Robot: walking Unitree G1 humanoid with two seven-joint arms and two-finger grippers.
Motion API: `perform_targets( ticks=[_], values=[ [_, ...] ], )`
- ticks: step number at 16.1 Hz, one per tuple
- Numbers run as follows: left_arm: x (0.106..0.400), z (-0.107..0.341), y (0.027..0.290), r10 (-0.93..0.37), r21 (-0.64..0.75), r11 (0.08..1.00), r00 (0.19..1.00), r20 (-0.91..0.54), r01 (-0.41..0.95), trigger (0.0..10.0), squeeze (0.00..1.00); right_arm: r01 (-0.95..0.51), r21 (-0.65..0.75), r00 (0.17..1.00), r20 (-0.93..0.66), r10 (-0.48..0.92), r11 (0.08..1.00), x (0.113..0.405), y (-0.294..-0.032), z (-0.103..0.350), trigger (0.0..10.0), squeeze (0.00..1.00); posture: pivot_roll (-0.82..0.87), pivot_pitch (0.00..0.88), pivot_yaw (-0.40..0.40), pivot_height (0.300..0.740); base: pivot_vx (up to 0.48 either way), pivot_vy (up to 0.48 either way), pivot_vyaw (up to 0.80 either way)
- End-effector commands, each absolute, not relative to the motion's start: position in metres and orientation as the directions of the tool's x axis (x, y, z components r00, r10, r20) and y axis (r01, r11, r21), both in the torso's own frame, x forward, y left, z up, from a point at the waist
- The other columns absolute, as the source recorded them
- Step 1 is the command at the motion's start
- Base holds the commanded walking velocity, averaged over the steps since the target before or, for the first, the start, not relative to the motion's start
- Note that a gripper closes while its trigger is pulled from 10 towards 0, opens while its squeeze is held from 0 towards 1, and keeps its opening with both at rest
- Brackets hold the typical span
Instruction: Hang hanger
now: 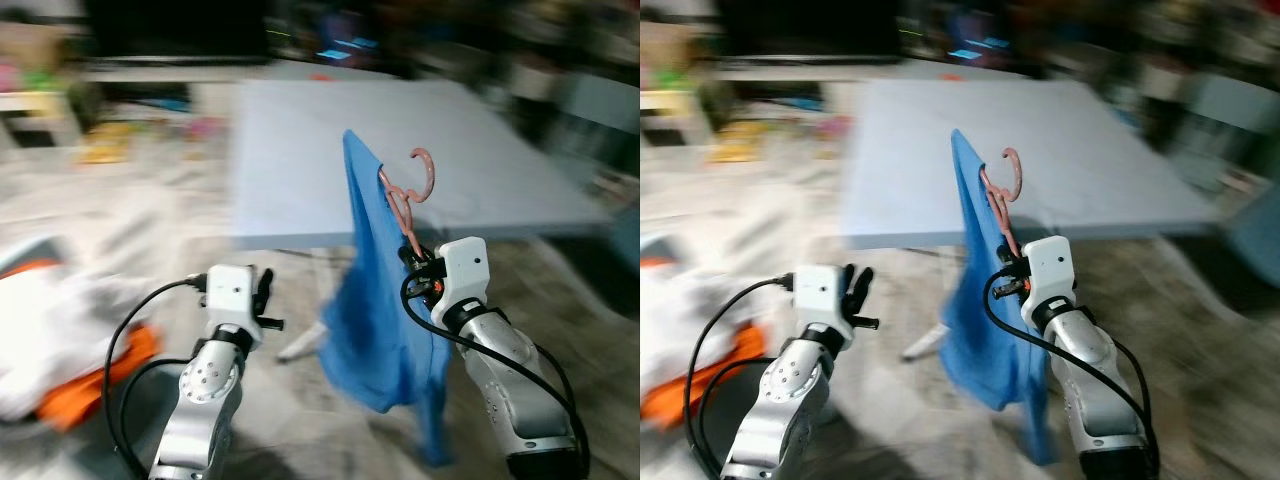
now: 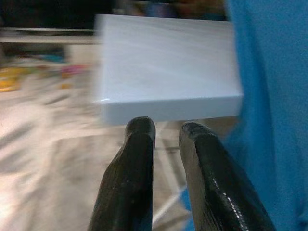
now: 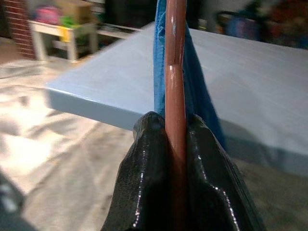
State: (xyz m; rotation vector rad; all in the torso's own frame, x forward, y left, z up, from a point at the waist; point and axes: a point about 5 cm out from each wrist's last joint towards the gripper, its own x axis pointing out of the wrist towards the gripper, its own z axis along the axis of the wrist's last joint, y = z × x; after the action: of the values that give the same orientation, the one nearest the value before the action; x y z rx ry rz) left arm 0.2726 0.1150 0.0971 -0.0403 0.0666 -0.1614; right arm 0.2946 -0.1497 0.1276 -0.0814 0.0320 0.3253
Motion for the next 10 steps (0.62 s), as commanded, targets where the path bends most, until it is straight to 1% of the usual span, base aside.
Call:
perform_targets(
  ticks=[1, 3, 5, 8, 10],
  values=[
    [0.273, 0.097, 0.112, -0.165, -0.045, 0.986, 0.984, -0.061, 0.163, 10.0, 0.0, -0.334, -0.083, 0.942, 0.011, 0.336, 0.939, 0.299, -0.148, 0.14, 10.0, 0.0, -0.11, 0.0, -0.046, 0.74, 0.0, 0.0, 0.73],
    [0.273, 0.098, 0.112, -0.165, -0.039, 0.986, 0.984, -0.063, 0.163, 10.0, 0.0, -0.4, -0.075, 0.916, -0.009, 0.4, 0.913, 0.295, -0.142, 0.138, 10.0, 0.0, -0.1, 0.0, -0.045, 0.74, 0.0, 0.0, 0.6],
    [0.276, 0.1, 0.116, -0.16, -0.03, 0.987, 0.985, -0.061, 0.158, 10.0, 0.0, -0.512, -0.049, 0.858, -0.065, 0.509, 0.858, 0.288, -0.138, 0.131, 10.0, 0.0, -0.1, 0.0, -0.044, 0.74, 0.0, 0.0, 0.0],
    [0.283, 0.104, 0.121, -0.153, -0.034, 0.988, 0.987, -0.046, 0.152, 10.0, 0.0, -0.571, -0.056, 0.819, -0.098, 0.565, 0.819, 0.283, -0.143, 0.129, 10.0, 0.0, -0.11, 0.0, -0.042, 0.74, 0.0, 0.0, 0.0],
    [0.286, 0.106, 0.121, -0.155, -0.06, 0.987, 0.987, -0.044, 0.152, 10.0, 0.0, -0.633, -0.046, 0.771, -0.12, 0.625, 0.773, 0.279, -0.143, 0.131, 10.0, 0.0, -0.11, 0.0, -0.037, 0.74, 0.0, 0.0, 0.0]
  ],
)
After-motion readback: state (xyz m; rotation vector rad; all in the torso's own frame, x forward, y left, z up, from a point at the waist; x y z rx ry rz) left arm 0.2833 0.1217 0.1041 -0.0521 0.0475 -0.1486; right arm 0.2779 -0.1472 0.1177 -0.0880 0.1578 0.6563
